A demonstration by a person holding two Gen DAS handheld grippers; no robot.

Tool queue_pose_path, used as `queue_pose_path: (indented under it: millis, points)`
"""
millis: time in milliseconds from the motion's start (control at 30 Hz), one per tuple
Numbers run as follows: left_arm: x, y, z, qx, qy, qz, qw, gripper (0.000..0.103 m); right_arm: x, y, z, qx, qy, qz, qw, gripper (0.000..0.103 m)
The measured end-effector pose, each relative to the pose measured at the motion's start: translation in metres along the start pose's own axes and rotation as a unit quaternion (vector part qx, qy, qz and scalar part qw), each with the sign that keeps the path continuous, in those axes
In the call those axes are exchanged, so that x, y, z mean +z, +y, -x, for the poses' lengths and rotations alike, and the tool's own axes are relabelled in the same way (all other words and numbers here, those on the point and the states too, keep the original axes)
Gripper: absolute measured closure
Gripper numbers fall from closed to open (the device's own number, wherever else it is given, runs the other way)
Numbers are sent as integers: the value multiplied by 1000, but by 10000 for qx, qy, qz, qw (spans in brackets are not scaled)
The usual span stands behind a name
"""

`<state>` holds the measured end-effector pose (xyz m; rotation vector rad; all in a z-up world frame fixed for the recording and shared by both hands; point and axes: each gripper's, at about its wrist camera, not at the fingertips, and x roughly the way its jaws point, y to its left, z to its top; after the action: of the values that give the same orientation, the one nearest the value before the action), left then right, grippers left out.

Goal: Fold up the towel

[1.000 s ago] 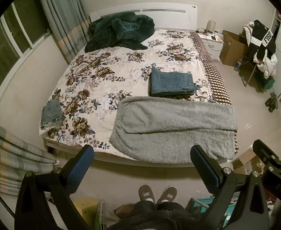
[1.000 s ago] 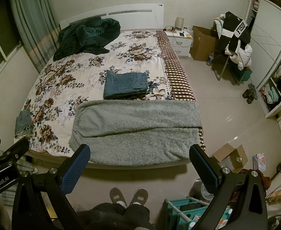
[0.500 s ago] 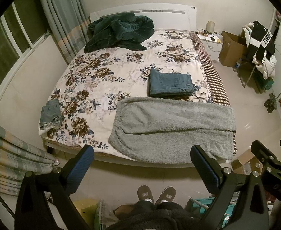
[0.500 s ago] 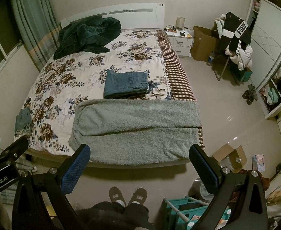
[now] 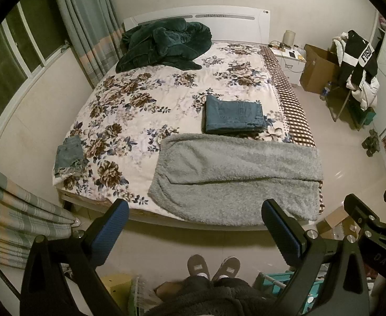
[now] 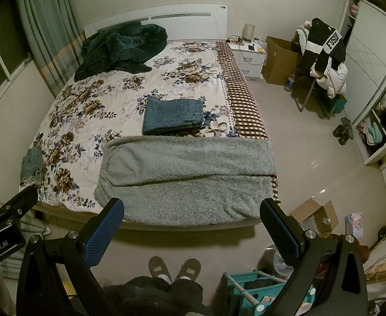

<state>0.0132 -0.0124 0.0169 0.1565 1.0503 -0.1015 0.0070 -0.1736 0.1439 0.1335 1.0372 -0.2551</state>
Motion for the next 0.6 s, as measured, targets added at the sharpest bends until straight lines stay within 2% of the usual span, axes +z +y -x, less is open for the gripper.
queue_pose_path:
  millis: [600]
  points:
    - [-4, 3, -1, -13, -9, 12, 10000, 0, 1, 4, 2, 11, 14, 33, 10000, 0]
